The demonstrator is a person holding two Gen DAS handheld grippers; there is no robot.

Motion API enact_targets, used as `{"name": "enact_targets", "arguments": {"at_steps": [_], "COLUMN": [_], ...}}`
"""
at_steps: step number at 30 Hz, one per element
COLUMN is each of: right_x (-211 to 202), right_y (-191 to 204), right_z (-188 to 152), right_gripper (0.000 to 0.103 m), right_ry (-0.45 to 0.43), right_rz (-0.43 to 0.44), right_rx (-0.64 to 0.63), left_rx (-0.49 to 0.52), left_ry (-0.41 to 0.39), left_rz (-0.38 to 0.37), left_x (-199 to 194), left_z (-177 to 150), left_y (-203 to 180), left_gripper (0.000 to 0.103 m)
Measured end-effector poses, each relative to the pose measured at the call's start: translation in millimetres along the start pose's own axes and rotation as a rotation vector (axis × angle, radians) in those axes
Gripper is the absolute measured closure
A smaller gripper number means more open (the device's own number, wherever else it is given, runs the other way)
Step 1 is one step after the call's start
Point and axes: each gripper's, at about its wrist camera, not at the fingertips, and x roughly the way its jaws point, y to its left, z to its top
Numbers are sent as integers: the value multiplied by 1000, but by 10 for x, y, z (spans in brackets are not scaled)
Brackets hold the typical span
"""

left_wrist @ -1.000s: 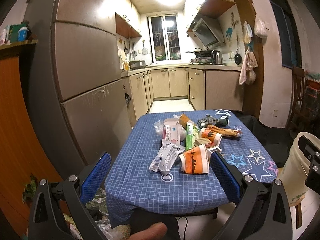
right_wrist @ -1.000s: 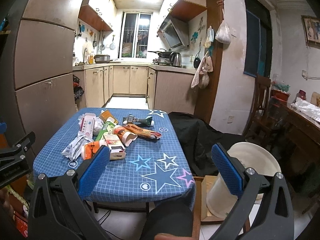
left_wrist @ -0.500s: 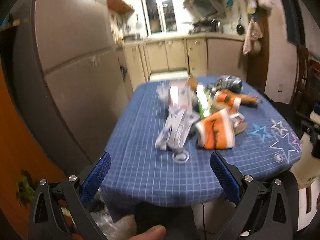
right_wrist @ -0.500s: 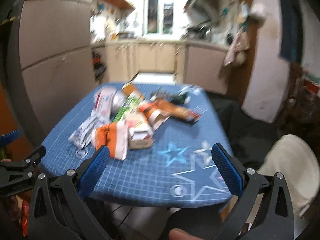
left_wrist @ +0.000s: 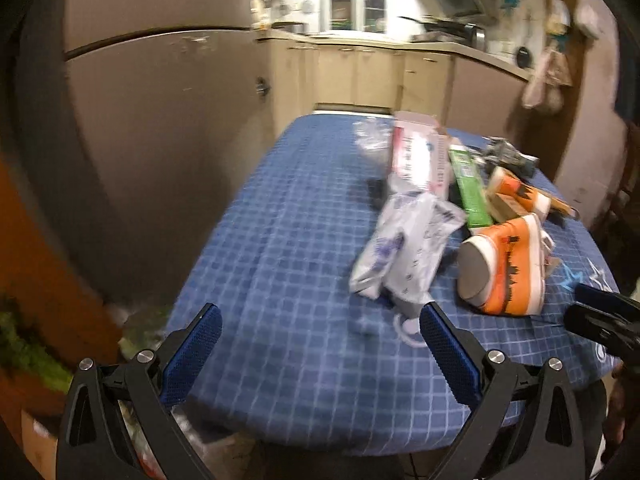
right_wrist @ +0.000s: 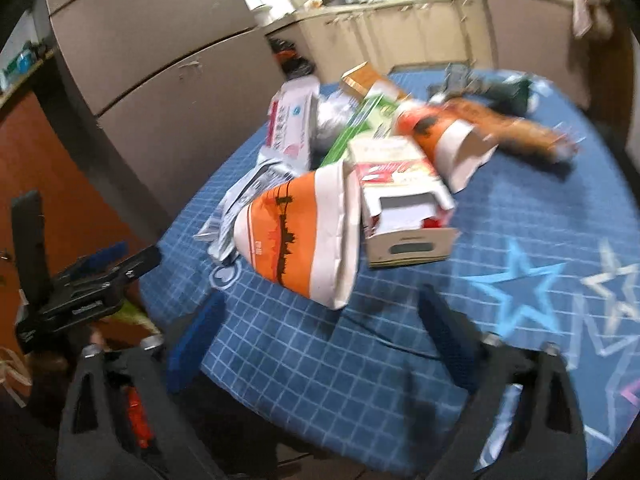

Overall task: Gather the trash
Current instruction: 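Grasp the white plastic pouch with the left tool while the right tool grasps the orange paper cup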

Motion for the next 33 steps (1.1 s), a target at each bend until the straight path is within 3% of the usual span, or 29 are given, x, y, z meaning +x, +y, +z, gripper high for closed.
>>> {"name": "enact_targets", "arguments": {"at_steps": [4, 8, 21, 22, 23, 26, 29, 31, 33], "right_x": [181, 210, 434, 430, 448, 437, 352, 299, 232], "right_y": [-81, -50, -70, -64, -58, -36, -40, -31, -8], "right_z": [6, 29, 120, 118, 119, 107, 54, 35, 9], "right_gripper": [45, 58, 61, 75, 86, 97, 100, 102, 102], "right_ry": [52, 40, 16, 16, 25, 7, -3, -8, -15], "right_rz": [81, 106, 165, 167, 166, 173, 169, 163, 133], "right_rx": [12, -9, -46, -53, -58, -74, -70, -73, -88], "left_rx": [54, 115, 296, 297, 296, 287, 288, 297, 304], "left_ry": [7, 4, 99, 103, 108, 109, 105, 102, 105], "left_rz": [-95, -161, -311, -325, -338, -361, -377, -391, -394], "left_x": [237, 441, 1037, 1075, 1122, 1210, 1226, 1203, 1179], "left_z": [110, 233, 328, 340, 352, 402, 419, 406, 388], "left_y": [-28, -65, -368, -389, -412, -439, -460, -473, -504], "left_gripper": [8, 8, 8, 9, 10, 18, 27, 43, 44]}}
